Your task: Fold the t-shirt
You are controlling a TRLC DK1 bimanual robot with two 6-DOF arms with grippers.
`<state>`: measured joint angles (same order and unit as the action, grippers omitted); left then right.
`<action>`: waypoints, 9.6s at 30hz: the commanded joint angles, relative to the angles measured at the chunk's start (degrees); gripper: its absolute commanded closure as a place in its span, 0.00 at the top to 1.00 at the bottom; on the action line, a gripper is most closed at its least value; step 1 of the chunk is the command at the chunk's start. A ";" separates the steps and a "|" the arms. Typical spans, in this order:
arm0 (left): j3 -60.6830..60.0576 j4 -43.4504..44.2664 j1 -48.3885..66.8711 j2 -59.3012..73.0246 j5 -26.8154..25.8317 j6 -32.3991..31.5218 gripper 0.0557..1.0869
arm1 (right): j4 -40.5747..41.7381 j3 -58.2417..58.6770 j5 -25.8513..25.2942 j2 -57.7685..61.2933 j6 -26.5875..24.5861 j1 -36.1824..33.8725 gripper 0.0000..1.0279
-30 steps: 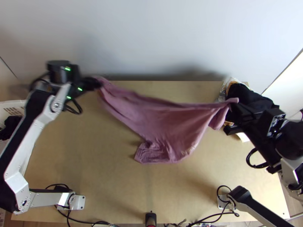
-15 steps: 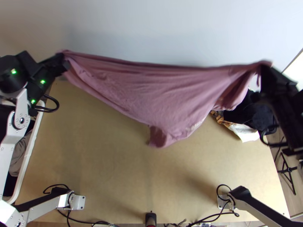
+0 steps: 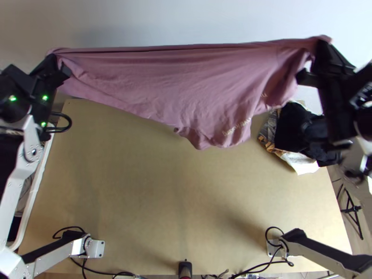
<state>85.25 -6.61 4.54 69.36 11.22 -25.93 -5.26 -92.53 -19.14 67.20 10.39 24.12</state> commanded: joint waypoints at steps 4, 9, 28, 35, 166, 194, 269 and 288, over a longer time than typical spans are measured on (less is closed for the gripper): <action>-1.49 10.48 -1.55 9.30 1.43 2.64 0.04 | 11.76 0.07 -0.46 11.90 -3.10 -4.87 0.03; 5.54 11.97 -2.60 19.41 2.31 3.17 0.04 | 15.98 -5.91 -0.46 21.92 -3.80 -9.53 0.03; 3.34 17.07 0.56 23.98 5.56 2.64 0.04 | 19.23 -6.26 -3.98 21.31 -9.16 -1.27 0.03; -27.77 22.70 7.68 2.97 -1.91 8.79 0.04 | 14.13 30.22 -4.16 -3.30 -16.55 18.68 0.03; -26.72 -20.81 22.01 16.86 -0.15 23.03 0.43 | -26.03 46.39 4.81 -28.97 -1.08 22.29 0.03; -33.13 -16.86 24.29 22.48 0.55 18.81 0.55 | -25.68 44.28 3.84 -28.26 -1.69 21.76 0.03; -24.70 -13.52 23.50 31.01 -1.12 15.03 0.60 | -27.18 42.35 2.17 -27.38 -2.92 20.62 0.03; -23.82 -13.69 26.49 26.79 0.03 14.07 0.28 | -26.74 42.52 1.82 -27.38 -3.01 20.44 0.03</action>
<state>61.56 -20.25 30.13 95.79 11.00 -12.45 -32.21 -49.87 -17.12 39.81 7.44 44.60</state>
